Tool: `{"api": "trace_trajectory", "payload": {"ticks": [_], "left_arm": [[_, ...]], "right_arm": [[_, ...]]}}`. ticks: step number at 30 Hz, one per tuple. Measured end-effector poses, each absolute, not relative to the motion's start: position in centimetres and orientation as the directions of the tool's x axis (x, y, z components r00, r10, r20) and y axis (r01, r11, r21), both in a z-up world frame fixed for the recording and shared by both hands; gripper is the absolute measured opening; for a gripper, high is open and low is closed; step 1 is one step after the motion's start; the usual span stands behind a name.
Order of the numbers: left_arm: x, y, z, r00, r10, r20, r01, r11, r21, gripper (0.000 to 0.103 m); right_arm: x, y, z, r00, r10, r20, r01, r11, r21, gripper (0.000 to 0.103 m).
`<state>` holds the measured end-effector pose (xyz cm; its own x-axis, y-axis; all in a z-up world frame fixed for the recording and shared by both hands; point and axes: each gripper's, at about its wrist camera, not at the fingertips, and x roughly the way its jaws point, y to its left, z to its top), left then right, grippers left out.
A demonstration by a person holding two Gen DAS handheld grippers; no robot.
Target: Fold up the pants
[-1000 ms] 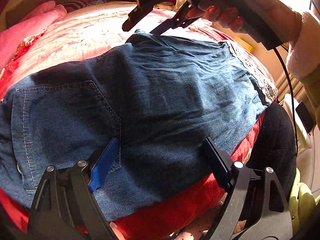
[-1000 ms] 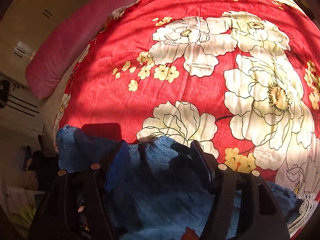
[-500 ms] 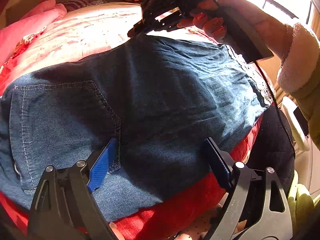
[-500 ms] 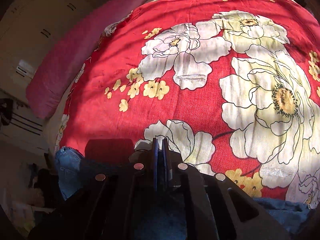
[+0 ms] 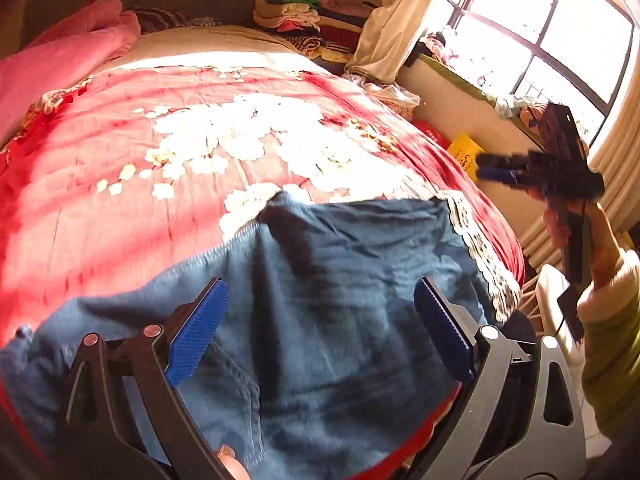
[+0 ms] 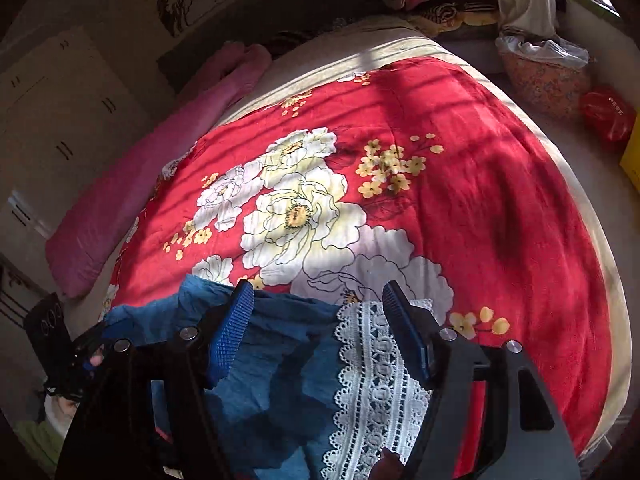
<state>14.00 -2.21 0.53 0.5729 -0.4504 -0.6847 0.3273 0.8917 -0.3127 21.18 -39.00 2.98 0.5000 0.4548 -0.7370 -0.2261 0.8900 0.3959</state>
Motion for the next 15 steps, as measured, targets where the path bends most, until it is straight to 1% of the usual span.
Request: {"api": "trace_trajectory", "payload": {"ticks": [4,6,9,10,11,12,13,14,15], "left_arm": [[19.3,-1.7,-0.9,0.516,-0.450,-0.728,0.254,0.893,-0.372,0.087],[21.1,-1.3,-2.2,0.489,-0.437,-0.755,0.199,0.899,-0.391,0.087],[22.8,-0.6,-4.5,0.435,-0.468,-0.769,0.130,0.878,-0.460,0.086],[23.1,-0.7,-4.9,0.421,-0.473,-0.774,0.124,0.875,-0.467,0.085],[23.1,-1.0,-5.2,0.419,-0.471,-0.776,0.128,0.877,-0.463,0.084],[23.2,-1.2,-5.2,0.418,-0.467,-0.779,0.139,0.880,-0.453,0.080],[23.2,-1.4,-5.1,0.419,-0.472,-0.775,0.149,0.878,-0.454,0.075],[23.2,-1.6,-5.1,0.414,-0.487,-0.769,0.154,0.870,-0.468,0.062],[23.3,-1.7,-5.2,0.405,-0.500,-0.765,0.153,0.862,-0.483,0.049]], "right_arm": [[21.8,-41.4,-0.8,0.445,0.468,-0.763,-0.155,0.880,0.449,0.066],[22.2,-42.1,-2.4,0.426,0.487,-0.762,-0.124,0.866,0.484,0.066],[22.9,-42.4,-4.1,0.405,0.549,-0.732,-0.096,0.821,0.563,0.066],[23.1,-42.3,-4.5,0.400,0.569,-0.718,-0.094,0.805,0.586,0.067],[23.3,-42.1,-4.7,0.394,0.587,-0.708,-0.106,0.794,0.599,0.065],[23.4,-41.7,-4.8,0.392,0.596,-0.701,-0.116,0.788,0.604,0.060],[23.5,-41.3,-4.9,0.382,0.605,-0.699,-0.128,0.783,0.608,0.051],[23.5,-40.7,-5.0,0.370,0.620,-0.692,-0.144,0.774,0.616,0.048],[23.5,-40.2,-5.2,0.358,0.626,-0.692,-0.159,0.772,0.616,0.042]]}}
